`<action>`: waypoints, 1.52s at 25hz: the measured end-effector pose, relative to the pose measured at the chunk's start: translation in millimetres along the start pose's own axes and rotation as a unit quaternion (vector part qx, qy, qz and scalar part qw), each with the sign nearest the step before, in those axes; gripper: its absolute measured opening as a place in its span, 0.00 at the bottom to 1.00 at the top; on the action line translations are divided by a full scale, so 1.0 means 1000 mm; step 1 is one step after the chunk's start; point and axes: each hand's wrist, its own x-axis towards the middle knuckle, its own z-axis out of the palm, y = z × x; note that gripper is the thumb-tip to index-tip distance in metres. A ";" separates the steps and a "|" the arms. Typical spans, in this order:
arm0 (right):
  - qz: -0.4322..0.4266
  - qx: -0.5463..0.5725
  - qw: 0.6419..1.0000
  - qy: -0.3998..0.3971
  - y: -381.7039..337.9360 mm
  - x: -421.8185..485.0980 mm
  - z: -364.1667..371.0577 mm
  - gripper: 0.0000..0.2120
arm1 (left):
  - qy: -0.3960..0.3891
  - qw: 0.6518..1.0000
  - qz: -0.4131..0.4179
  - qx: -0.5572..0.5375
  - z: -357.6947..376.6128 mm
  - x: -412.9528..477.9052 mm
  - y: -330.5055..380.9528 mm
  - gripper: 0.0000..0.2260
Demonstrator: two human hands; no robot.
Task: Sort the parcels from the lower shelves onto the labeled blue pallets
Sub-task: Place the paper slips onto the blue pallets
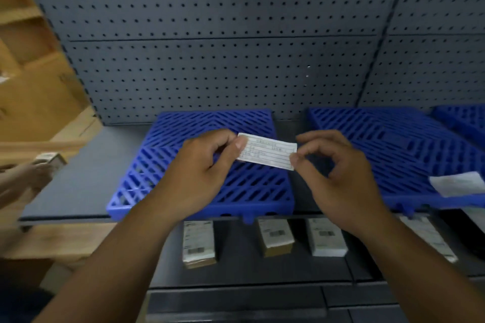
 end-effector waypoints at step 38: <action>-0.059 -0.259 0.963 -0.043 -0.001 -0.010 0.028 0.16 | -0.008 0.993 0.055 0.107 -0.023 -0.036 -0.036 0.14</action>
